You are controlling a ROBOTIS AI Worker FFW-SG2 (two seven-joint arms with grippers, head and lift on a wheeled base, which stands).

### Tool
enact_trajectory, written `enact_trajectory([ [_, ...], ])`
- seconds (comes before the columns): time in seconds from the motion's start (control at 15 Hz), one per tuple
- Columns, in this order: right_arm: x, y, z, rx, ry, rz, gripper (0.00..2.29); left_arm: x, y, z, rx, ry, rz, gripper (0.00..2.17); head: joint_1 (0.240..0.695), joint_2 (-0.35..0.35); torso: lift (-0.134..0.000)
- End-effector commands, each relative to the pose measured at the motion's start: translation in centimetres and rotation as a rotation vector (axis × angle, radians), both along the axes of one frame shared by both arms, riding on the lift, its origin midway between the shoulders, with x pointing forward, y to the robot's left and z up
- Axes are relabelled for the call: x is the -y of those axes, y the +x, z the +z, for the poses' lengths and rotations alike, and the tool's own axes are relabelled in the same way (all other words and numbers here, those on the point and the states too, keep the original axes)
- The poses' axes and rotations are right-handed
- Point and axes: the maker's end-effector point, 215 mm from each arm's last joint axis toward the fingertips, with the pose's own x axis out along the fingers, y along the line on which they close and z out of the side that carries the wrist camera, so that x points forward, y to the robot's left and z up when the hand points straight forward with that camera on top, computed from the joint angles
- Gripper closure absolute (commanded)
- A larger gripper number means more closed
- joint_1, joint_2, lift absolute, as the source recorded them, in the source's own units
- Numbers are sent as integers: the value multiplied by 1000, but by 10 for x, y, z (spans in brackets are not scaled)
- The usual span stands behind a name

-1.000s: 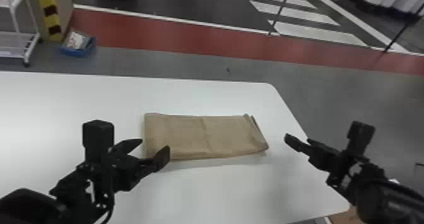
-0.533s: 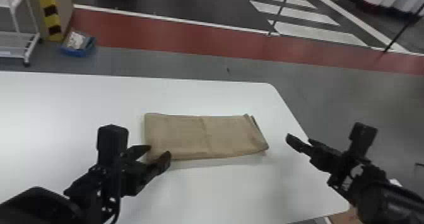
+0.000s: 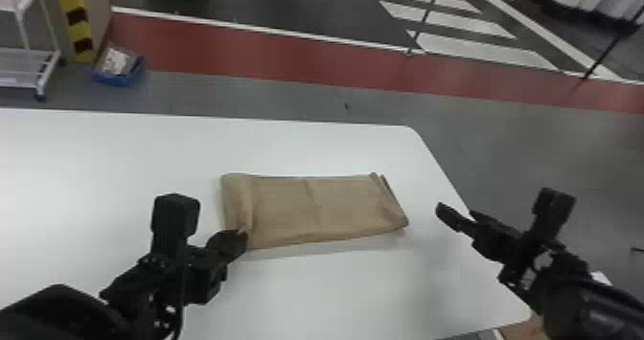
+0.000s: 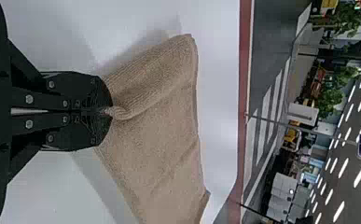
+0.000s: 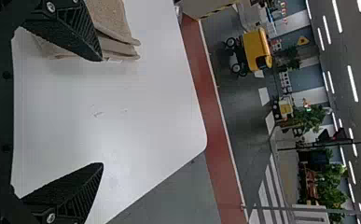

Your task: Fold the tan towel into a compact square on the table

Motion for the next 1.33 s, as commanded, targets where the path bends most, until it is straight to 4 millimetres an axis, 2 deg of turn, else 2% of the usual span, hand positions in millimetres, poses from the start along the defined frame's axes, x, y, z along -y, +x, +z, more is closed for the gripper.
enact_trajectory([
  [0.0,-1,0,0,2,4,1,90,-6,2,5,18,10,13,1747,695,-350,-123],
  [0.27,-3,3,3,8,7,4,90,-31,11,26,57,2,53,1747,695,-350,-123],
  [0.53,-5,8,4,12,9,7,90,-82,12,27,67,62,116,1747,695,-350,-123],
  [0.6,-5,9,3,11,10,8,90,-86,12,27,69,67,119,1747,695,-350,-123],
  [0.67,-5,11,5,14,10,8,90,-110,12,25,69,89,150,1747,695,-350,-123],
  [0.87,-10,15,4,14,14,16,90,-146,6,20,59,105,200,1747,695,-350,-123],
  [1.0,-12,17,4,11,12,17,90,-155,-2,19,55,109,210,1747,695,-350,-123],
  [1.27,-20,21,2,6,15,29,90,-144,-33,20,30,112,181,1747,695,-350,-123],
])
